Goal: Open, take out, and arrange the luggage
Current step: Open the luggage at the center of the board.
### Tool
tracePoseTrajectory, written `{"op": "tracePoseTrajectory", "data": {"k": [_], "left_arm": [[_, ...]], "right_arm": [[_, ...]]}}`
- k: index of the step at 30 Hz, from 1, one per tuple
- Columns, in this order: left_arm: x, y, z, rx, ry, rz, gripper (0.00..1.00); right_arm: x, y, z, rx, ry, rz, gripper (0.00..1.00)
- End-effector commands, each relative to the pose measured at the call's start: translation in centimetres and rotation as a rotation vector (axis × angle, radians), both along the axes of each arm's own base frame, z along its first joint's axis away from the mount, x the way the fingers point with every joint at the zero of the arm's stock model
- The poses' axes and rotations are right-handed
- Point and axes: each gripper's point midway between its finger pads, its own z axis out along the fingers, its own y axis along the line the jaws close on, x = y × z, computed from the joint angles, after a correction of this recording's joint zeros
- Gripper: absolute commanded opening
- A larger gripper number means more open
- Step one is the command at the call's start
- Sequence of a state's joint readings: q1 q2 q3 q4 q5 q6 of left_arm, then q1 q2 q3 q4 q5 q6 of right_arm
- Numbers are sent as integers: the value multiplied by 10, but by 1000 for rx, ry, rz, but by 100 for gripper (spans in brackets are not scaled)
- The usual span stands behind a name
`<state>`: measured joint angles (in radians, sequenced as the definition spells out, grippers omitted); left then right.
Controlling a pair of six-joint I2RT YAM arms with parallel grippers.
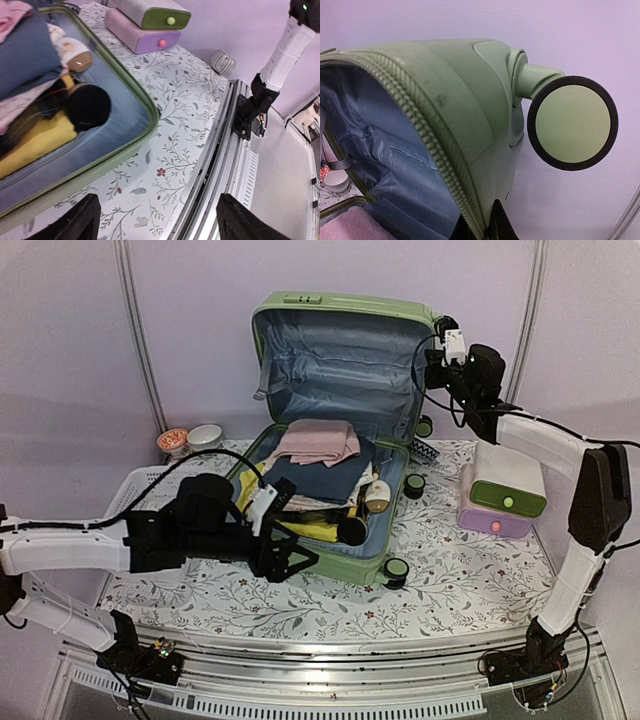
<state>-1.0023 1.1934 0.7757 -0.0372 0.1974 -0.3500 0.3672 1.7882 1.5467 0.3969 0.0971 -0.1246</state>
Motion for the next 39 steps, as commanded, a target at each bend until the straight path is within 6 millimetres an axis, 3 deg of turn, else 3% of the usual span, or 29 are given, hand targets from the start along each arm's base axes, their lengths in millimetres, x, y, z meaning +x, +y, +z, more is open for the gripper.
{"op": "tracePoseTrajectory", "data": {"k": [1,5,10,19,21,24,28,29,32,39], "left_arm": [[-13,-48,-1,-148,-15,-49,81],[-13,-84,-27,-186,12,-50,80],[-5,-124,-53,-165,-5,-36,82],[29,-156,-69,-253,-51,54,82],[33,-163,-86,-236,-41,57,82],[38,-174,-90,-247,-48,47,82],[47,-179,-93,-239,-62,52,82],[50,-178,-93,-238,-66,55,82],[53,-176,-89,-239,-77,59,82],[43,-175,-72,-259,-80,23,82]], "right_arm": [[6,53,-19,-36,45,222,2],[12,77,-11,-31,34,337,2],[18,98,-15,-40,34,402,2],[17,124,-30,-81,36,476,3],[19,128,-35,-87,46,485,10],[26,130,-43,-97,61,474,28],[46,114,-49,-83,81,341,71],[50,109,-49,-79,88,312,75],[54,97,-46,-63,102,265,78],[74,46,-43,64,181,165,78]]}}
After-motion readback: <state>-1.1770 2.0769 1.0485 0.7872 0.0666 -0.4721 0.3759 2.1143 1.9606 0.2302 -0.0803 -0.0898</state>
